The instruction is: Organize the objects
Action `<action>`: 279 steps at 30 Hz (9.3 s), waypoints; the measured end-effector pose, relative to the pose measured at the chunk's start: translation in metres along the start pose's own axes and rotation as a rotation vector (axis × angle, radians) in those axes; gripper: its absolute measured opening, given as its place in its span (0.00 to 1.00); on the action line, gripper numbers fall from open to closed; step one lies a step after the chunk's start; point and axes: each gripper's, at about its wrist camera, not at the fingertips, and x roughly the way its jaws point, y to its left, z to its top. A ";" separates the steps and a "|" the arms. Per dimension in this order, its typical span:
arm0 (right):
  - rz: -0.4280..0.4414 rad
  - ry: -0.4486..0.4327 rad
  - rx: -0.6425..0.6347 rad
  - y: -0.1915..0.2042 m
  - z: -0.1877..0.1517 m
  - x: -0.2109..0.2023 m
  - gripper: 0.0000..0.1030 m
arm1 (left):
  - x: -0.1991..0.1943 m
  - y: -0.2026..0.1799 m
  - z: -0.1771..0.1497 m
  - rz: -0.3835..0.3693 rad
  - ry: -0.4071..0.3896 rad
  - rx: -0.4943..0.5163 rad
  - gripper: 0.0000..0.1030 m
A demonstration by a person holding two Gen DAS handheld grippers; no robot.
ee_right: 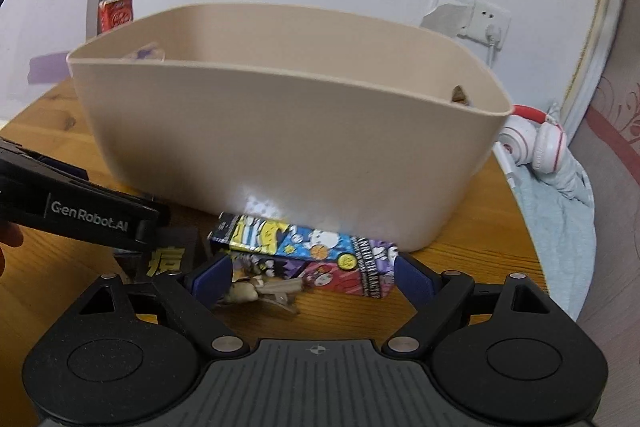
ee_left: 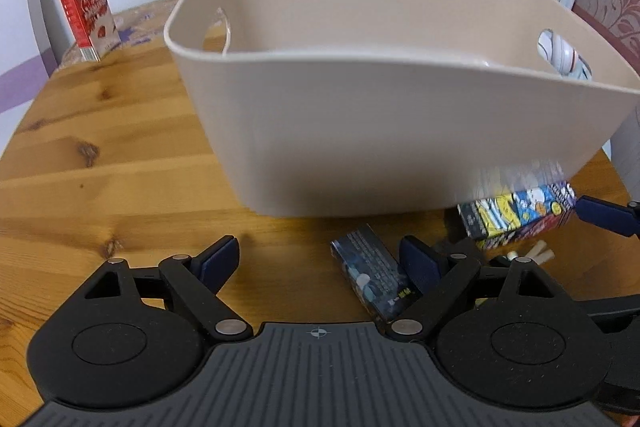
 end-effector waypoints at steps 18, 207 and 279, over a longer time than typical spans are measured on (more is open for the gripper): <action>0.054 0.012 -0.004 -0.005 -0.036 -0.019 0.82 | -0.016 0.010 -0.029 -0.014 -0.029 0.025 0.67; 0.255 -0.151 -0.125 0.000 -0.027 -0.099 0.20 | -0.103 0.011 -0.039 -0.093 -0.210 0.109 0.31; 0.008 -0.188 0.086 -0.057 0.081 -0.061 1.00 | -0.082 -0.001 0.069 -0.052 -0.192 0.005 0.83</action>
